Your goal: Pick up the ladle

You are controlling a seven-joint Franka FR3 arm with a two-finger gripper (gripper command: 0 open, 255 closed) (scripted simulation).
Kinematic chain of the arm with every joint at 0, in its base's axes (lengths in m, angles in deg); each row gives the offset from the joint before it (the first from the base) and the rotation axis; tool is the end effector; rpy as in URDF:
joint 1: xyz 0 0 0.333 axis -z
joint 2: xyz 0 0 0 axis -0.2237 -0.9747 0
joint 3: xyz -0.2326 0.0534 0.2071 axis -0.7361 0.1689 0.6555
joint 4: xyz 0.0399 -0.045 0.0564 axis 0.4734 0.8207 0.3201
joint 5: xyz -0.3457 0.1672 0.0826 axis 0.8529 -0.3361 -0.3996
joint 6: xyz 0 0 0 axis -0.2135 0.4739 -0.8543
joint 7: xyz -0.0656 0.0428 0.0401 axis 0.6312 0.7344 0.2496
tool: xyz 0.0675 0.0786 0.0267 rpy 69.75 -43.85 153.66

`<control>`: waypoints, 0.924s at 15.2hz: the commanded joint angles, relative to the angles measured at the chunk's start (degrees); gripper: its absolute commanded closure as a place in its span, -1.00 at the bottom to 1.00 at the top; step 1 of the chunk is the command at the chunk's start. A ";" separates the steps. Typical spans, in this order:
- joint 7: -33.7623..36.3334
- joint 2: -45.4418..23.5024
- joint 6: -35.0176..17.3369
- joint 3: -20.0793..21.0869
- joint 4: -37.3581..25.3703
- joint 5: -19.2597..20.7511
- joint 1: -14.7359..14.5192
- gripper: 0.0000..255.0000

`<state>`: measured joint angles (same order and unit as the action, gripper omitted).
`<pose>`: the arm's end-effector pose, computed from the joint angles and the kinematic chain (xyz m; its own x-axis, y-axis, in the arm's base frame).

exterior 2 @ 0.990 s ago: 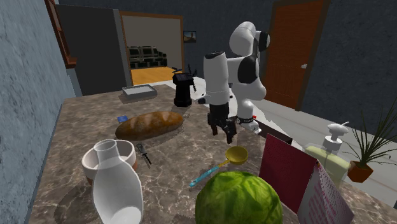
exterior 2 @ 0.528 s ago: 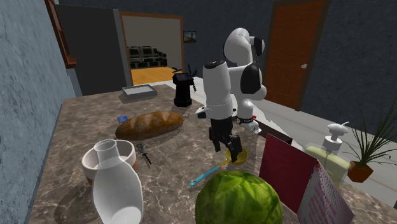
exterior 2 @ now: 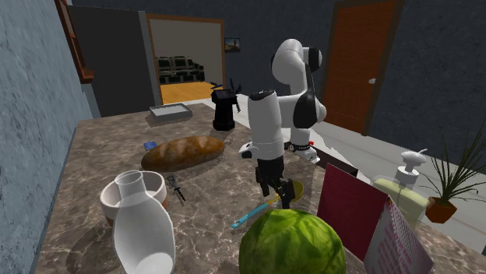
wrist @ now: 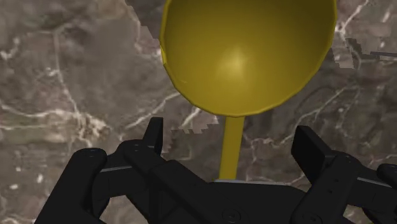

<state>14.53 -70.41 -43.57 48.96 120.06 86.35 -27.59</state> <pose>0.5183 0.3872 0.3717 0.9946 0.0652 -0.0809 0.0504 -0.9837 -0.1726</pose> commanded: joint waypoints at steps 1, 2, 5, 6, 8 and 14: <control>0.08 -0.22 -0.42 -0.01 0.17 0.09 -0.10 -1.00; 0.07 -0.21 -0.38 -0.01 0.13 0.08 -0.09 1.00; 0.06 -0.25 -0.37 -0.02 0.09 0.10 -0.09 1.00; 0.05 -0.26 -0.39 -0.03 0.10 0.10 -0.09 1.00; 0.05 -0.27 -0.38 -0.03 0.09 0.10 -0.09 1.00; 0.16 0.73 1.54 0.15 -0.91 -0.21 0.04 1.00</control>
<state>14.64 -69.96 -42.66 49.07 119.52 86.22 -27.58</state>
